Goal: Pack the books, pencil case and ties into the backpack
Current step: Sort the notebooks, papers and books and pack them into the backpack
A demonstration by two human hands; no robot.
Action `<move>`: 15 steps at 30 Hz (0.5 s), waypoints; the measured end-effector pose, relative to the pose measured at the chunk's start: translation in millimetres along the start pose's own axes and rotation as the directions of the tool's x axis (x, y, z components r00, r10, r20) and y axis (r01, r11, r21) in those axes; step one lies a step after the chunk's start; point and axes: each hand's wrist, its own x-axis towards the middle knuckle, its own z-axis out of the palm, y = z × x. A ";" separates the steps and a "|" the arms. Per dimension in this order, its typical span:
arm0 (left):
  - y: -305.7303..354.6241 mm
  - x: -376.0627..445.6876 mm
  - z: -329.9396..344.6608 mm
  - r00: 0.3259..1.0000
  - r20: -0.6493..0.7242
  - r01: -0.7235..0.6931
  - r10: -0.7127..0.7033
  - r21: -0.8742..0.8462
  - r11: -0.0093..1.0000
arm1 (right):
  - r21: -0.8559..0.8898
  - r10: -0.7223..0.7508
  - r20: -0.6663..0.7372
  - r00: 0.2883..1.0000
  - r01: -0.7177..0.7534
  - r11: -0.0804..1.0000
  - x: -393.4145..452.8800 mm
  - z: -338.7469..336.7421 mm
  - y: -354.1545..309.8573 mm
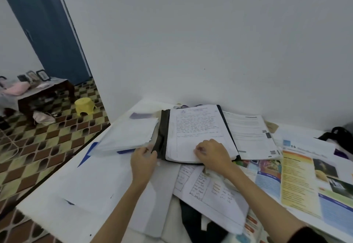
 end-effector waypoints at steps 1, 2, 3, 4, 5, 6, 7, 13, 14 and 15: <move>-1.0 2.6 1.7 0.980 0.009 -0.198 0.199 0.157 0.968 | 0.026 0.010 -0.006 1.000 -0.010 1.000 1.1 0.7 0.4; -3.6 4.8 4.9 0.934 0.057 -0.353 0.353 0.294 0.888 | 0.054 0.023 -0.004 1.000 -0.023 0.998 1.8 0.3 0.8; -3.4 4.1 7.7 0.878 0.144 -0.474 0.456 0.395 0.787 | 0.097 0.039 0.004 0.999 -0.039 0.995 2.2 -0.9 1.6; -2.7 2.7 12.1 0.830 0.242 -0.554 0.503 0.459 0.695 | 0.149 0.066 0.015 0.998 -0.067 0.987 2.3 -4.2 1.8; 0.1 -1.6 16.8 0.788 0.350 -0.614 0.506 0.506 0.605 | 0.216 0.104 0.029 0.994 -0.108 0.970 2.6 -7.6 3.1; 3.1 -5.1 21.6 0.733 0.443 -0.678 0.516 0.537 0.502 | 0.299 0.159 0.056 0.986 -0.168 0.939 2.9 -13.2 4.4; 6.4 -9.7 25.4 0.695 0.522 -0.715 0.494 0.568 0.407 | 0.406 0.213 0.088 0.973 -0.230 0.885 3.7 -18.7 6.1; 36.2 -2.1 34.2 0.585 0.769 -0.781 0.258 0.620 -0.076 | 0.822 0.394 0.217 0.893 -0.384 0.420 15.3 -48.9 9.3; 40.9 -1.0 36.2 0.545 0.817 -0.812 0.186 0.570 -0.123 | 0.863 0.394 0.247 0.885 -0.386 0.326 16.8 -51.9 10.2; 42.0 2.2 38.7 0.520 0.845 -0.831 0.129 0.535 -0.153 | 0.899 0.379 0.283 0.881 -0.381 0.214 18.9 -53.2 13.8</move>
